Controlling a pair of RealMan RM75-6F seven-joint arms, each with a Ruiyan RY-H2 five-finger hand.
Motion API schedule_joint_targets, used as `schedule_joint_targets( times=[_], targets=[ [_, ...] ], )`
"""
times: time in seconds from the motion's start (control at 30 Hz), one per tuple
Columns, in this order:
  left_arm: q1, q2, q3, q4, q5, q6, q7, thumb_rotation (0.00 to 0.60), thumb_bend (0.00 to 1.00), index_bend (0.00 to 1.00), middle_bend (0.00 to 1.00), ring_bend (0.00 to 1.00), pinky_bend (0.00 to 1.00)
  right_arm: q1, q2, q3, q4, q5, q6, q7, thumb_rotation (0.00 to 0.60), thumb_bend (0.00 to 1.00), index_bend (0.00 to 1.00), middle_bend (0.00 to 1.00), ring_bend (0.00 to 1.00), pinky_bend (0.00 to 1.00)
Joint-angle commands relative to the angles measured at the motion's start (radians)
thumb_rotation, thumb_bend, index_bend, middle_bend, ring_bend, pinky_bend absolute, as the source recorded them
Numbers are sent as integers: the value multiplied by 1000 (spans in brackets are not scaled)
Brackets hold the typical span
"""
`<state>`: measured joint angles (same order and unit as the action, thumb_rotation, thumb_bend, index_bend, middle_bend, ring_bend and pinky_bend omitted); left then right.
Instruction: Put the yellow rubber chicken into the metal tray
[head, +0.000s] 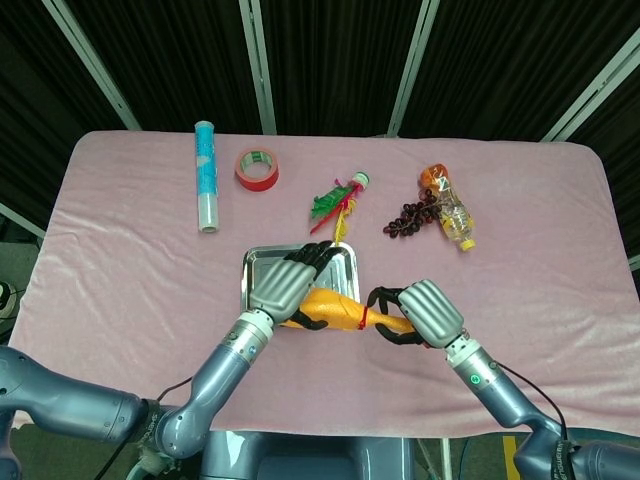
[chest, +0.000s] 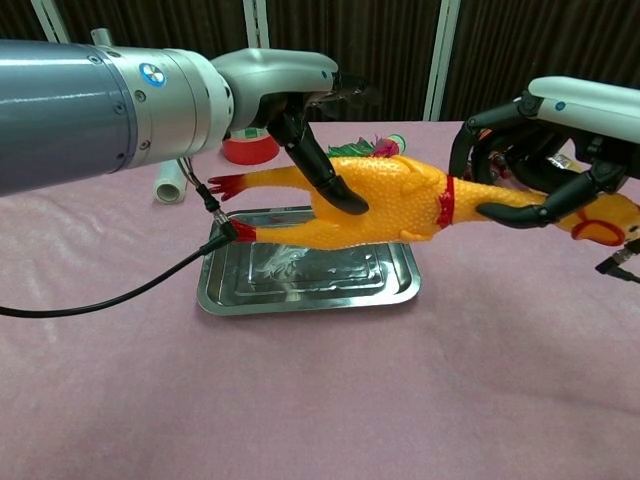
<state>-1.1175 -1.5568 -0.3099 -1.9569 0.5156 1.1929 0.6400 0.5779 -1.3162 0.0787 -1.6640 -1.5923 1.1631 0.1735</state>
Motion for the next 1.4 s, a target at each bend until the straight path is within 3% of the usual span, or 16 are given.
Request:
schedule_joint_targets(
  times=[0.03, 0.23, 0.6, 0.9, 1.17, 1.4],
  targets=[
    [9, 7, 3, -5, 12, 1, -12, 532, 0, 0, 0, 14, 179, -1, 1, -2, 2, -3, 1, 4, 600, 894, 1000, 790, 785, 886],
    [55, 62, 30, -56, 82, 25, -40, 536, 0, 0, 0, 0, 138, -7, 3, -4, 16, 0, 7, 27, 600, 894, 1000, 790, 786, 886],
    [257, 287, 143, -202, 400, 93, -209, 534, 0, 0, 0, 0, 135, 13, -24, 13, 92, 22, -19, 107, 600, 894, 1000, 790, 785, 886],
    [409, 440, 221, -223, 614, 166, -352, 535, 0, 0, 0, 0, 135, 84, -110, 54, 164, 46, -90, 126, 600, 895, 1000, 790, 785, 886],
    [497, 517, 261, -183, 692, 184, -461, 534, 0, 0, 0, 0, 135, 155, -204, 87, 235, 63, -150, 110, 600, 895, 1000, 790, 785, 886],
    [543, 549, 264, -139, 698, 180, -535, 536, 0, 0, 0, 0, 135, 220, -287, 120, 296, 89, -205, 91, 600, 894, 1000, 790, 785, 886]
  ],
)
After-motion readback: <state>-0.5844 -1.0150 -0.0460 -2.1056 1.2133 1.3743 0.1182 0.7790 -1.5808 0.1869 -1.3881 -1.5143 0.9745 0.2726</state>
